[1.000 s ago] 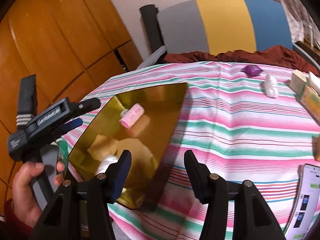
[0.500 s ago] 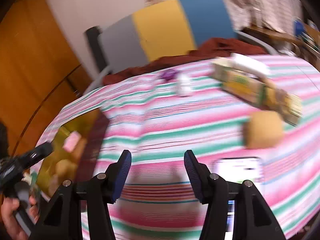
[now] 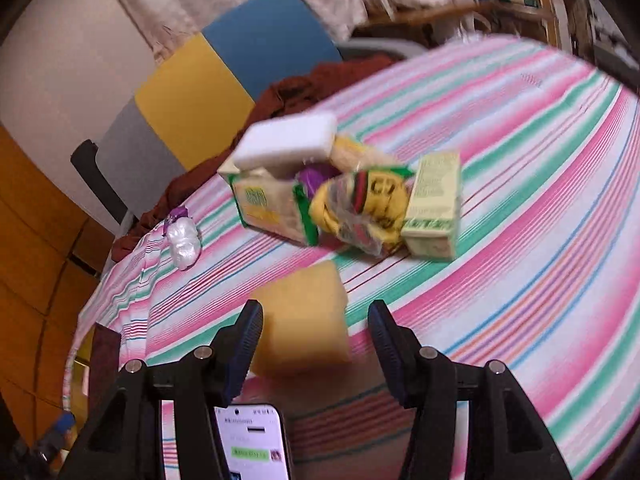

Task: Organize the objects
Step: 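Move both tools back toward the remaining items, then grasp the yellow cloth bundle with the right tool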

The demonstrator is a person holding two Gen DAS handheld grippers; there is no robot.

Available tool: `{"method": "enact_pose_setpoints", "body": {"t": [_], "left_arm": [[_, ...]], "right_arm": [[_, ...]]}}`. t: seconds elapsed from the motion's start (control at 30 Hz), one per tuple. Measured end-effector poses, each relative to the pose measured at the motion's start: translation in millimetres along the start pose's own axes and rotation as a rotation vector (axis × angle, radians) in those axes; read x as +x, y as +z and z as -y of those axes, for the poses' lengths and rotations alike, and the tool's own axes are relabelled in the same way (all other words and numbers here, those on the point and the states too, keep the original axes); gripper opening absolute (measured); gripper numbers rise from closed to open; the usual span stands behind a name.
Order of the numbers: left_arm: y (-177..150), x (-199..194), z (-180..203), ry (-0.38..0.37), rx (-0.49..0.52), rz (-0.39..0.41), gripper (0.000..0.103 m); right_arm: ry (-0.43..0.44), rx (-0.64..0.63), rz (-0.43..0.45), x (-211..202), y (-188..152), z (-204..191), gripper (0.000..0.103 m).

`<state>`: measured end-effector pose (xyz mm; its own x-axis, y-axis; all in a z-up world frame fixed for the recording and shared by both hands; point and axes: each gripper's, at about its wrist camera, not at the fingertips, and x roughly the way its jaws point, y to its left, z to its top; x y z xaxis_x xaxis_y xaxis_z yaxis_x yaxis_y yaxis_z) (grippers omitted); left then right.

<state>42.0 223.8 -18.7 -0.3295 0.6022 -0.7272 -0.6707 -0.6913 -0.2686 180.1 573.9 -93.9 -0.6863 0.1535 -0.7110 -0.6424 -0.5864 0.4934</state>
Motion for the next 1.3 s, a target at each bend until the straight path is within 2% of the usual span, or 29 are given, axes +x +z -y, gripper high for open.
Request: {"method": "enact_pose_setpoints", "body": {"t": [0.13, 0.2, 0.23, 0.27, 0.33, 0.4, 0.47, 0.5, 0.57, 0.63, 0.73, 0.83, 0.87, 0.97, 1.17, 1.3], "left_arm": [[-1.5, 5.3, 7.1, 0.003, 0.016, -0.012, 0.103], [-1.0, 9.4, 10.5, -0.003, 0.021, -0.022, 0.103], [-0.9, 10.9, 11.3, -0.006, 0.022, -0.025, 0.103], [-0.8, 12.0, 12.8, -0.007, 0.025, -0.027, 0.103], [-1.0, 13.5, 15.7, -0.006, 0.032, -0.029, 0.103], [-1.3, 15.7, 17.4, -0.013, 0.031, -0.035, 0.103], [-1.9, 18.6, 19.1, -0.015, 0.027, -0.043, 0.103], [-2.6, 20.2, 20.5, -0.017, 0.025, -0.048, 0.103], [-3.5, 22.7, 22.0, -0.024, 0.023, -0.052, 0.103], [-4.7, 24.2, 24.3, -0.022, 0.024, -0.057, 0.103], [-5.8, 26.0, 28.1, -0.024, 0.032, -0.063, 0.103], [-5.2, 28.7, 31.6, -0.02, 0.045, -0.069, 0.103], [-4.7, 29.8, 32.8, -0.02, 0.044, -0.069, 0.103], [-0.8, 35.5, 36.9, -0.03, 0.041, -0.072, 0.103], [9.7, 51.7, 49.8, -0.043, 0.057, -0.086, 0.103], [18.6, 68.2, 59.6, -0.069, 0.046, -0.103, 0.103]], "right_arm": [[0.127, -0.006, -0.042, 16.4, -5.6, -21.9, 0.058], [0.251, -0.034, -0.096, 24.4, -10.7, -39.4, 0.058], [0.263, -0.057, -0.096, 22.4, -10.2, -44.2, 0.058], [0.25, -0.078, -0.076, 17.9, -8.4, -46.1, 0.058], [0.149, -0.128, 0.013, 4.8, 3.7, -44.1, 0.058], [0.004, -0.186, 0.077, -2.4, 22.4, -38.5, 0.058], [-0.092, -0.242, 0.103, -1.5, 37.1, -35.6, 0.058], [-0.163, -0.292, 0.108, 3.0, 45.0, -36.1, 0.058], [-0.231, -0.367, 0.081, 16.6, 53.6, -38.0, 0.058], [-0.265, -0.407, 0.029, 32.9, 56.2, -33.9, 0.058], [-0.328, -0.456, 0.031, 47.1, 53.4, -32.3, 0.058], [-0.314, -0.447, 0.057, 45.4, 50.5, -25.3, 0.054], [-0.315, -0.443, 0.058, 44.6, 48.6, -22.4, 0.048], [-0.311, -0.445, 0.092, 39.4, 41.1, -19.3, 0.038], [-0.146, -0.33, 0.143, 10.3, 18.8, -12.1, 0.036], [-0.135, -0.296, 0.202, -4.8, -1.0, -10.5, 0.036]]}}
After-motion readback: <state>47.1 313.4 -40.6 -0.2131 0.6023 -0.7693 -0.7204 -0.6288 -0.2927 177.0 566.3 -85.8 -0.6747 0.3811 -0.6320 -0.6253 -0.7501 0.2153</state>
